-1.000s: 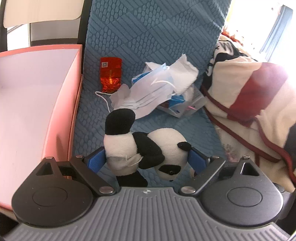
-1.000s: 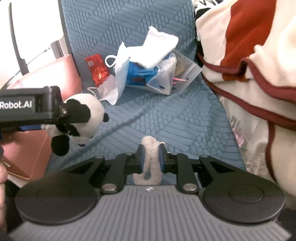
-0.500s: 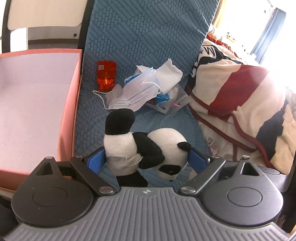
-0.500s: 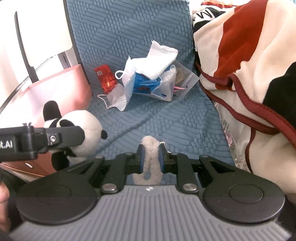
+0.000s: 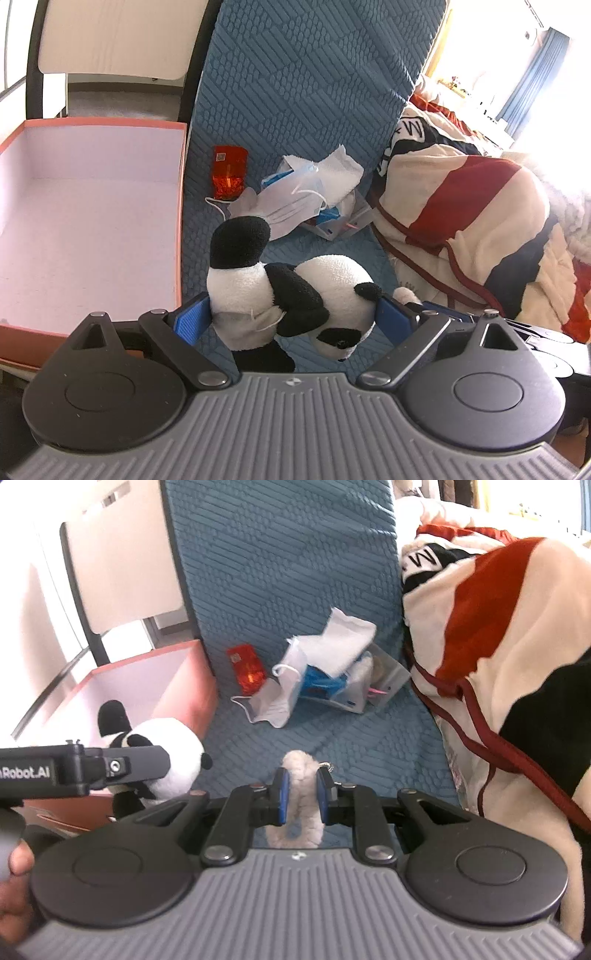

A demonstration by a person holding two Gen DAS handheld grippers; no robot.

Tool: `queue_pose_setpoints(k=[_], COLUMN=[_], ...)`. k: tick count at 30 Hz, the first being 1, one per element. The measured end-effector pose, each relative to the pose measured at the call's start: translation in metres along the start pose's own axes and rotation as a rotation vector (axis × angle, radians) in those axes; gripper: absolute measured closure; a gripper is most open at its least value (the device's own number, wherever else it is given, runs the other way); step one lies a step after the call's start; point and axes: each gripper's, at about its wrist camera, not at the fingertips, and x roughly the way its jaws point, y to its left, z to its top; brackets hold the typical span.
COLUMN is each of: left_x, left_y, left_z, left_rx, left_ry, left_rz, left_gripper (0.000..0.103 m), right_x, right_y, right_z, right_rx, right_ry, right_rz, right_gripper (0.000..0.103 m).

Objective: Organize soft objects
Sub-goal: 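Carry the panda and white ring with both grippers over the pink box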

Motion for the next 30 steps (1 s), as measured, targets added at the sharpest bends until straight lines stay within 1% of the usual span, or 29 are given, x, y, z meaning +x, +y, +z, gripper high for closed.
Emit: queue_pose_setpoints(k=[7,12,15,30], left_x=[-0.023,-0.045,-0.056,-0.120], left_y=[0.014,0.026,0.037,0.117], left_z=[0.008,0.016,0.019,0.022], left_rx=[-0.002,-0.003,-0.005,-0.098], left_ry=[-0.010,-0.050,-0.066,-0.114], left_rz=[-0.015,-0.009,0.011,0.170], left_gripper=[0.008,0.008,0.008,0.008], right_x=[-0.014,-0.020,-0.022,-0.012], right_y=[0.021,0.041,0.057,0.152], right_z=[0.007,0.012,0.015,0.027], right_rx=[-0.021,-0.043,-0.072,-0.193], right_ry=[-0.030,-0.050,-0.061,-0.065], right_rz=[0.020,0.038,0.052,0.247], right_gripper=[0.083,0.083,0.083,0.083])
